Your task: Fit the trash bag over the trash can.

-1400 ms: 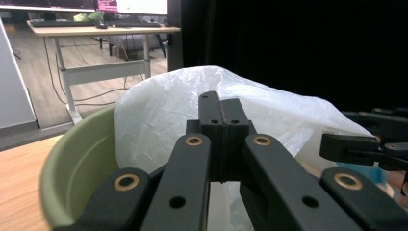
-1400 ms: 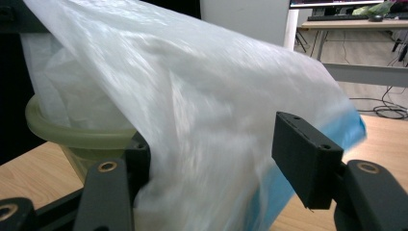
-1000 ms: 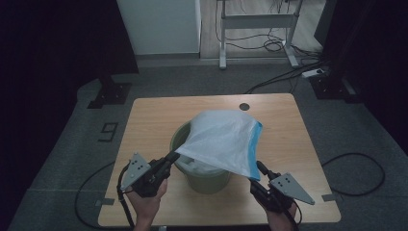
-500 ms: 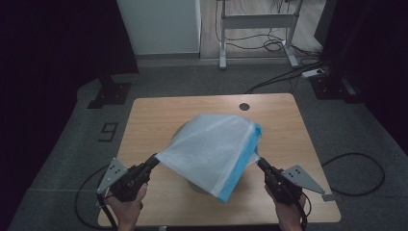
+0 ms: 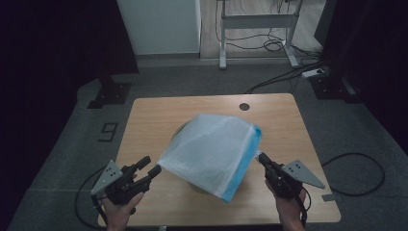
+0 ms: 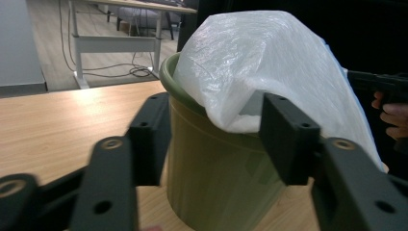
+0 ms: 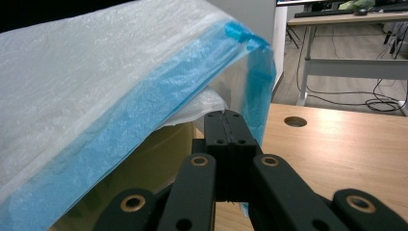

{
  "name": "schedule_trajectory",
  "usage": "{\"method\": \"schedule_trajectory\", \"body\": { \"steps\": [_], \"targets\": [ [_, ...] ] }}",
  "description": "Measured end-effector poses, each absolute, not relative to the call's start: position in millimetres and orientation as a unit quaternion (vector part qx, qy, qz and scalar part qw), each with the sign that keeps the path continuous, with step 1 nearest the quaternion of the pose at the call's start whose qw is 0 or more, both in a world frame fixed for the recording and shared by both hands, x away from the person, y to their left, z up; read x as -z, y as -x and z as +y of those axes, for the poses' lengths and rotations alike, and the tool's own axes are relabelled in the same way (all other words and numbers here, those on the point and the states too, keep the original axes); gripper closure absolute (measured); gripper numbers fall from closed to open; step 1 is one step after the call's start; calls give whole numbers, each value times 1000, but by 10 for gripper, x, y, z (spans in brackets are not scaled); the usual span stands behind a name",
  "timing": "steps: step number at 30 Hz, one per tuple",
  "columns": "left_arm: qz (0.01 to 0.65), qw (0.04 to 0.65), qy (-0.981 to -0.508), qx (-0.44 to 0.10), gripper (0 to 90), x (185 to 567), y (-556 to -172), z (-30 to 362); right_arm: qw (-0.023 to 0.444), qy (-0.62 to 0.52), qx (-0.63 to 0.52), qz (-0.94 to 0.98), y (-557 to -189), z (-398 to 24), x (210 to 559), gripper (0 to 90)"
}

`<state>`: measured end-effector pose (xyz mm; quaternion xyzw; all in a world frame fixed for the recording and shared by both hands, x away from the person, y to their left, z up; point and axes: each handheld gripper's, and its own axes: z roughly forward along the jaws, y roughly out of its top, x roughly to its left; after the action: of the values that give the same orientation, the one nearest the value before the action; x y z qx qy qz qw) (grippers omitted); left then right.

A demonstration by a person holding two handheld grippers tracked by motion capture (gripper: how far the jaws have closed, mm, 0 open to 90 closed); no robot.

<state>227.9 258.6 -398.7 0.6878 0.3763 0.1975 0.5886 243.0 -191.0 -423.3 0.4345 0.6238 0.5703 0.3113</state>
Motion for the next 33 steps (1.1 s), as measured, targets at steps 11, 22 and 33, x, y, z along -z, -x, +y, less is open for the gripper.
{"method": "schedule_trajectory", "body": {
  "steps": [11, 22, 33],
  "targets": [
    [383, 600, -669, -215, 381, 3825, -2255, 2641, 319, -434, -569, 622, -2438, -1923, 4207, 890],
    [348, 590, -695, -220, 356, 3496, -2398, 2190, 324, -429, -569, 622, -2424, -1909, 4193, 890],
    [348, 571, -714, -209, 309, 3456, -2586, 1880, 325, -427, -568, 624, -2418, -1893, 4201, 889]
  ]
}}
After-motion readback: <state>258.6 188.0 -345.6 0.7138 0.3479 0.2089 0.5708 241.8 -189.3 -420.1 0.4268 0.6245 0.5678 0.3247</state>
